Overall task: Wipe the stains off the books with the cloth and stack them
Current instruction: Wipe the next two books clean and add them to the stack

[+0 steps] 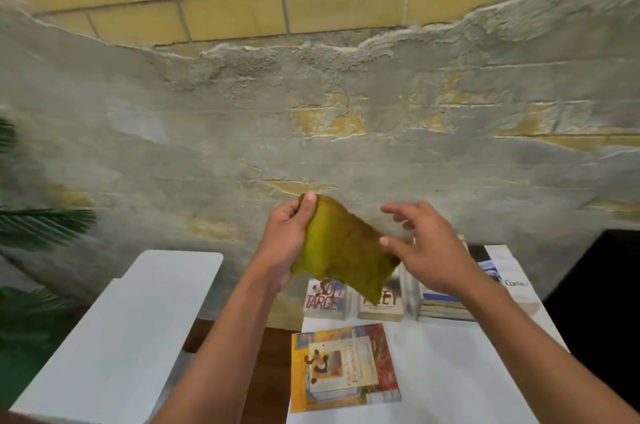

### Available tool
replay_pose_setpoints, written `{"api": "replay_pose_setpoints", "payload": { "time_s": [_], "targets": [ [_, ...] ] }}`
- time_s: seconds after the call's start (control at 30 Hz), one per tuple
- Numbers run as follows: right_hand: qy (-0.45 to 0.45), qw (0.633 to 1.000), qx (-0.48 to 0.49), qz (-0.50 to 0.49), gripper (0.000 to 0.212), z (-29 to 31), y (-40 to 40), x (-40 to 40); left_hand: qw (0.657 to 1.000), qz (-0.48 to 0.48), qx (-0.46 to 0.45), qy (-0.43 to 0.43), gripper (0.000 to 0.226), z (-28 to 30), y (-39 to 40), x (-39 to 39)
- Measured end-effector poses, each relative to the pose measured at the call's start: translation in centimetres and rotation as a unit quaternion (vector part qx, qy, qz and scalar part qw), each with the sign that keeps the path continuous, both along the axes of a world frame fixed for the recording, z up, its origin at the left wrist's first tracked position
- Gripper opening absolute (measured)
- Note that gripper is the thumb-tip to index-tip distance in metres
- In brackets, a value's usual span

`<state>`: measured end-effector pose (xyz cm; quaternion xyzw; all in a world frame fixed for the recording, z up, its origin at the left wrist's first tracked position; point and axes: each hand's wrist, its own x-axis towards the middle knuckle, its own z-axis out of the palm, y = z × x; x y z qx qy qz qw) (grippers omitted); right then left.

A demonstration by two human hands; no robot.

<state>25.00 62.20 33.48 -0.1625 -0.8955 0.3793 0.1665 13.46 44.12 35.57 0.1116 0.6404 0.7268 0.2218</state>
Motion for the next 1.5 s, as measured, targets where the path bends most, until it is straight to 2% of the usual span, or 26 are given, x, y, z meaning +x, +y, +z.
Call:
{"api": "replay_pose_setpoints", "payload": {
  "time_s": [0.03,0.1,0.2,0.27,0.37,0.5,0.63,0.73,0.87,0.93,1.17,1.33,1.5],
  "targets": [
    [0.036,0.999,0.017,-0.001,0.042,0.2,-0.6,0.3,1.000,0.002,-0.003,0.000,0.028,0.3,0.7,0.1],
    [0.082,0.995,-0.019,0.046,0.044,0.9,-2.4,1.1,1.000,0.011,-0.005,-0.007,0.028,0.5,1.8,0.1],
    [0.046,0.990,-0.023,0.129,0.077,1.6,-5.0,1.3,0.998,0.020,0.020,-0.059,0.030,1.1,3.2,0.6],
    [0.077,0.990,0.007,0.117,0.085,1.3,-6.1,0.7,0.996,0.021,0.040,-0.082,0.034,1.6,3.8,1.0],
    [0.176,0.984,-0.009,0.042,0.055,0.7,-6.2,0.0,0.999,0.013,0.022,-0.034,0.043,1.4,3.9,1.2],
    [0.177,0.980,-0.090,0.009,0.016,1.0,-4.3,-0.2,0.997,-0.061,0.042,0.026,0.045,0.7,2.7,2.2],
    [0.148,0.955,-0.257,0.025,0.029,1.8,-3.4,0.5,0.991,-0.080,0.047,0.099,0.037,-0.4,2.6,3.1],
    [0.125,0.915,-0.383,0.008,0.033,2.6,-2.6,1.2,0.992,-0.093,0.062,0.060,0.028,0.0,2.6,2.9],
    [0.155,0.860,-0.484,-0.047,0.039,4.3,-0.5,2.0,0.997,-0.054,0.030,0.036,0.025,0.8,1.8,1.8],
    [0.148,0.861,-0.482,-0.063,0.039,5.1,0.4,2.4,0.997,-0.051,0.011,0.057,0.022,1.4,1.3,1.4],
    [0.119,0.915,-0.374,-0.091,0.036,7.5,2.7,2.6,0.993,-0.078,0.010,0.090,0.013,4.6,0.6,0.9],
    [0.106,0.892,-0.431,-0.083,0.035,8.8,3.3,2.4,0.992,-0.072,0.039,0.092,0.016,6.4,1.0,0.6],
    [0.120,0.890,-0.433,-0.071,0.039,9.3,3.0,2.5,0.994,-0.062,0.059,0.074,0.024,7.4,1.0,0.4]
  ]
}}
